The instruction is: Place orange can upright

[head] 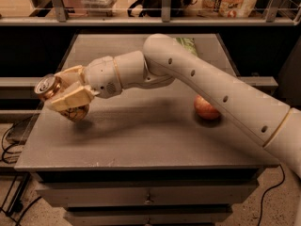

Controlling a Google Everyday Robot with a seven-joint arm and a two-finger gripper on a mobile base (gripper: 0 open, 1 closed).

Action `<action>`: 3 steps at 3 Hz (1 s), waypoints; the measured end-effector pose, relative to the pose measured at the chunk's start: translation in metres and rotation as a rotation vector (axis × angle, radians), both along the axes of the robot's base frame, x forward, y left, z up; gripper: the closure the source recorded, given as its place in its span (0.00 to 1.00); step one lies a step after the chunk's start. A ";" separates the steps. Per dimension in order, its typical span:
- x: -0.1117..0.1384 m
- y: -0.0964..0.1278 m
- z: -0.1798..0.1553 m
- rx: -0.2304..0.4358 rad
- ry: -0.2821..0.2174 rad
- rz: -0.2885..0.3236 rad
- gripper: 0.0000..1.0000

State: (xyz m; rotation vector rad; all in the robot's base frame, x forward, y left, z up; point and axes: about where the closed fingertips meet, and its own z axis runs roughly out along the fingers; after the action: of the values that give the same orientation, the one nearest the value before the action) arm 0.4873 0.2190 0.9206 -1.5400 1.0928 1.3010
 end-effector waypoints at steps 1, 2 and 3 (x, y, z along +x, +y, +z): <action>0.001 -0.002 -0.010 0.006 0.038 -0.010 1.00; 0.000 -0.003 -0.019 0.001 0.062 -0.018 0.84; -0.001 -0.005 -0.029 0.005 0.091 -0.033 0.59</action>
Offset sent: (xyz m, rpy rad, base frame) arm 0.0040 -0.0088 -0.0327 -0.0058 0.0935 -0.0401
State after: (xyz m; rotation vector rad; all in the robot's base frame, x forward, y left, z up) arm 0.4864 0.2143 0.8912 -1.4652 1.1660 1.3620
